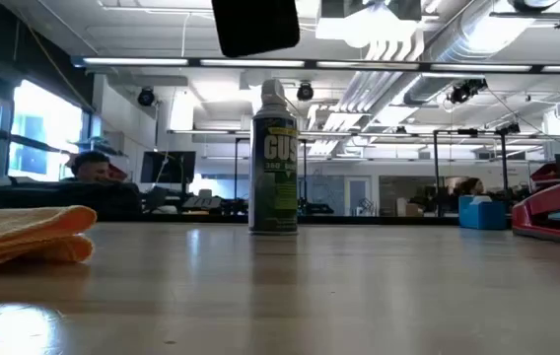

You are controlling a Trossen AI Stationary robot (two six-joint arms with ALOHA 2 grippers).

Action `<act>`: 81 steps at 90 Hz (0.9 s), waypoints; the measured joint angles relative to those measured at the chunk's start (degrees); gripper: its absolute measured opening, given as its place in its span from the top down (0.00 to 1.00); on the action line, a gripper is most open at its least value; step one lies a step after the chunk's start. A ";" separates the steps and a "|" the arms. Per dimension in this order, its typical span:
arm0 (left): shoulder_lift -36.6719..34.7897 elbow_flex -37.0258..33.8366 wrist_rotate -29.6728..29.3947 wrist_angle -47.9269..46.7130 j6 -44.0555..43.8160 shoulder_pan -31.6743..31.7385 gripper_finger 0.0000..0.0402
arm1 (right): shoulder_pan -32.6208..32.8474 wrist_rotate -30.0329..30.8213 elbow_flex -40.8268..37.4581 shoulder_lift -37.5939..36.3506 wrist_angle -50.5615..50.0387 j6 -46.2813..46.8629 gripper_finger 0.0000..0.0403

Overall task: Apply microfiber cloth
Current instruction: Wipe the black cellphone using the green microfiber cloth

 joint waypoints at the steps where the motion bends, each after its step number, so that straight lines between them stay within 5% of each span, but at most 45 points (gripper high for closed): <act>1: 0.00 0.00 0.00 0.01 0.00 0.00 0.96 | -0.08 -0.05 0.00 0.05 0.01 -0.03 0.65; 42: 0.00 0.00 0.47 0.81 1.18 -0.02 0.95 | -1.82 -5.27 0.00 0.14 -0.05 1.67 0.97; 81: -5.67 0.00 -4.28 -5.68 5.17 -4.81 0.80 | -1.25 -4.83 0.04 -1.09 0.01 0.00 0.99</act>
